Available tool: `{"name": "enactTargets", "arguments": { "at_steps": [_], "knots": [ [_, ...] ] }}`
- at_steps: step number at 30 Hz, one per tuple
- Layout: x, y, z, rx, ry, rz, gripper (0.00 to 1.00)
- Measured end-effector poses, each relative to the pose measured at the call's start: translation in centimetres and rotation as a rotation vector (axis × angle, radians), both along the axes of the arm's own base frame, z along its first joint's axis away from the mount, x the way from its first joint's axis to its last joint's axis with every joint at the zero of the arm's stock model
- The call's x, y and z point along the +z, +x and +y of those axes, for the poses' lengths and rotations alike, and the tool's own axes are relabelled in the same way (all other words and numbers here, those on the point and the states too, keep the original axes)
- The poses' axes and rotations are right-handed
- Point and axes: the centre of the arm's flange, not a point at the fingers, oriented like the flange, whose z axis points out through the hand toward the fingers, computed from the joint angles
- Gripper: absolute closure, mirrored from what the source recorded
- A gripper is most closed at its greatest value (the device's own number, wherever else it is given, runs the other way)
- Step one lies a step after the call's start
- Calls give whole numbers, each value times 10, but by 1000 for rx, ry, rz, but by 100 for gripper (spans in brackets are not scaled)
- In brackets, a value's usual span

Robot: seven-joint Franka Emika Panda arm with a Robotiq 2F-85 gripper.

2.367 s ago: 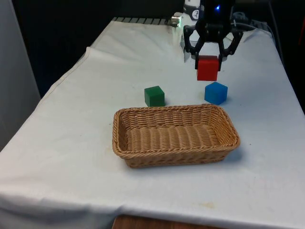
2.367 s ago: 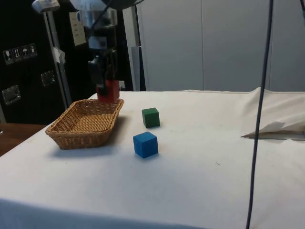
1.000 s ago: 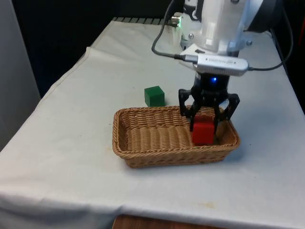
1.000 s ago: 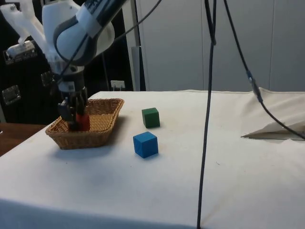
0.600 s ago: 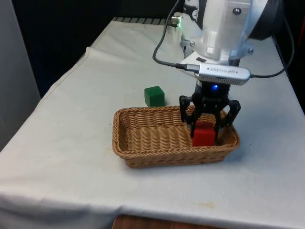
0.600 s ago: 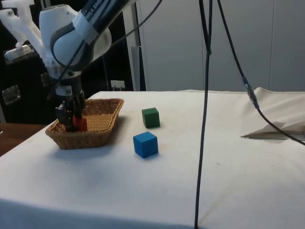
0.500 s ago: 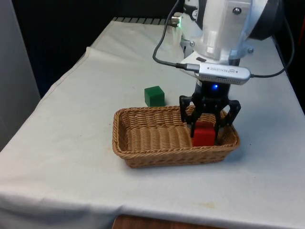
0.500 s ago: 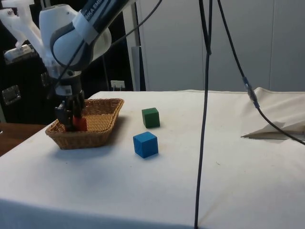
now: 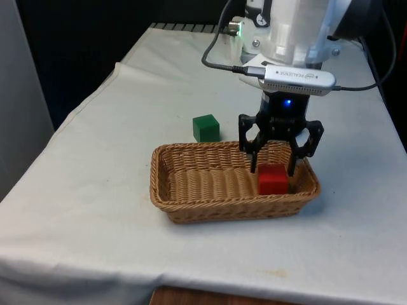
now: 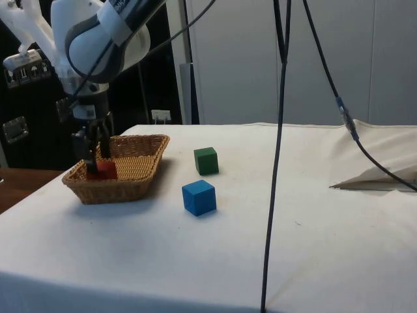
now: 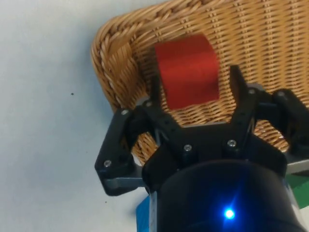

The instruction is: Pick up exactly two blocks and place them into the basket.

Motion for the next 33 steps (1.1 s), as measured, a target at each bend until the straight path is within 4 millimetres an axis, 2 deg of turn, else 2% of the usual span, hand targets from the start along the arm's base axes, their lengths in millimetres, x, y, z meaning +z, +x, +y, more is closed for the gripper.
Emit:
{"name": "enactTargets", "arguments": {
  "at_steps": [1, 2, 3, 4, 6, 7, 15, 19, 22, 33],
  "knots": [
    [0, 0, 0, 0, 0, 0, 54],
    [0, 0, 0, 0, 0, 0, 54],
    [0, 0, 0, 0, 0, 0, 44],
    [0, 0, -1, -1, -1, 0, 25],
    [0, 0, -1, -1, -1, 0, 5],
    [0, 0, -1, -1, -1, 0, 0],
    [1, 0, 0, -1, -1, -1, 0],
    [7, 0, 0, -2, 2, -3, 0],
    [23, -5, 1, -6, 9, 7, 0],
    [47, -27, 4, -6, 21, 16, 0]
  ]
}}
